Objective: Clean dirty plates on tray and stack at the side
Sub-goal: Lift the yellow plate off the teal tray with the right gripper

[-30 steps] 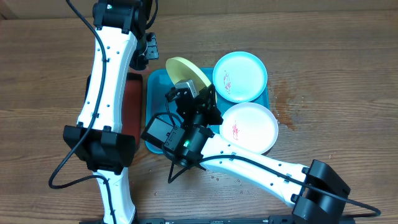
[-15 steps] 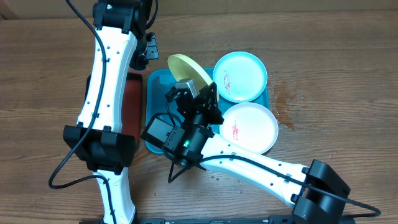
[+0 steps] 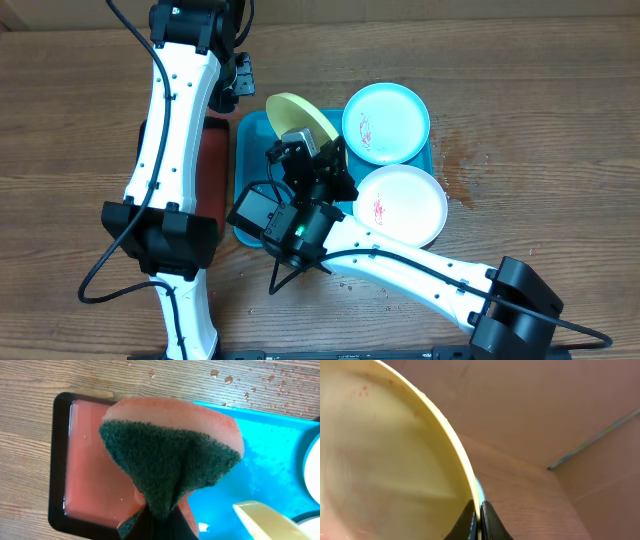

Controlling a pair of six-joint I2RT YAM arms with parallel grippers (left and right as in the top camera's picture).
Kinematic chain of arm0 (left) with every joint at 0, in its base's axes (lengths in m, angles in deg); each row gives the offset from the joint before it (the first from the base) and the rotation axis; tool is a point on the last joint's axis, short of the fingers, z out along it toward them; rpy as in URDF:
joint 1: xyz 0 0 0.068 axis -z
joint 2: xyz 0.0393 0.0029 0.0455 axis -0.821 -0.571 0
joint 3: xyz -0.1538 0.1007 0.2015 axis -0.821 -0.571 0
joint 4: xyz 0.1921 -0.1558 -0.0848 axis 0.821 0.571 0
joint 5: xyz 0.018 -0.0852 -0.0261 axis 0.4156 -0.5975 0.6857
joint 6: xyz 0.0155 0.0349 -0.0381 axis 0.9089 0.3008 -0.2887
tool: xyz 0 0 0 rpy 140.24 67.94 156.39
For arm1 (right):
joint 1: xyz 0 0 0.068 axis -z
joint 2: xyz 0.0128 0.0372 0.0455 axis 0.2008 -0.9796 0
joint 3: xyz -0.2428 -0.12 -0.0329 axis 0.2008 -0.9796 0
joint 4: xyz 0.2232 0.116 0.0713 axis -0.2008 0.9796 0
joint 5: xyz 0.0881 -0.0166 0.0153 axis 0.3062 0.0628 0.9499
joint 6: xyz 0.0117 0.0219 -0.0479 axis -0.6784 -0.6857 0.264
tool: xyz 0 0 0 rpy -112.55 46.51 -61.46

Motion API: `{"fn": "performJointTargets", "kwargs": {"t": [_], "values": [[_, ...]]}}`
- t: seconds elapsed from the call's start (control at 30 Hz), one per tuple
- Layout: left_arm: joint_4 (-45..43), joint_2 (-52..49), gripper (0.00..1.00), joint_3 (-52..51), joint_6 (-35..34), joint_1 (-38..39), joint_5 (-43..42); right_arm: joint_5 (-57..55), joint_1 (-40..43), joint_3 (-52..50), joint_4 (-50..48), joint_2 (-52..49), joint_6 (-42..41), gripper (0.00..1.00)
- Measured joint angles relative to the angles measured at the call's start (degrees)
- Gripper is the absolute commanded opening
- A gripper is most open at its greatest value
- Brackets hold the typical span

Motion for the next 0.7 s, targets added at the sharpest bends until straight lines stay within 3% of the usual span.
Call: {"fn": "performJointTargets", "kwargs": {"t": [0.23,0.7], "values": [[0.0,0.0,0.04,0.0,0.0,0.0,0.0,13.1,2.1,0.0,0.0,0.0,-0.4,0.04],[0.0,0.0,0.04,0.0,0.0,0.0,0.0,40.0,13.9,0.0,-0.9,0.0,-1.7,0.04]]}}
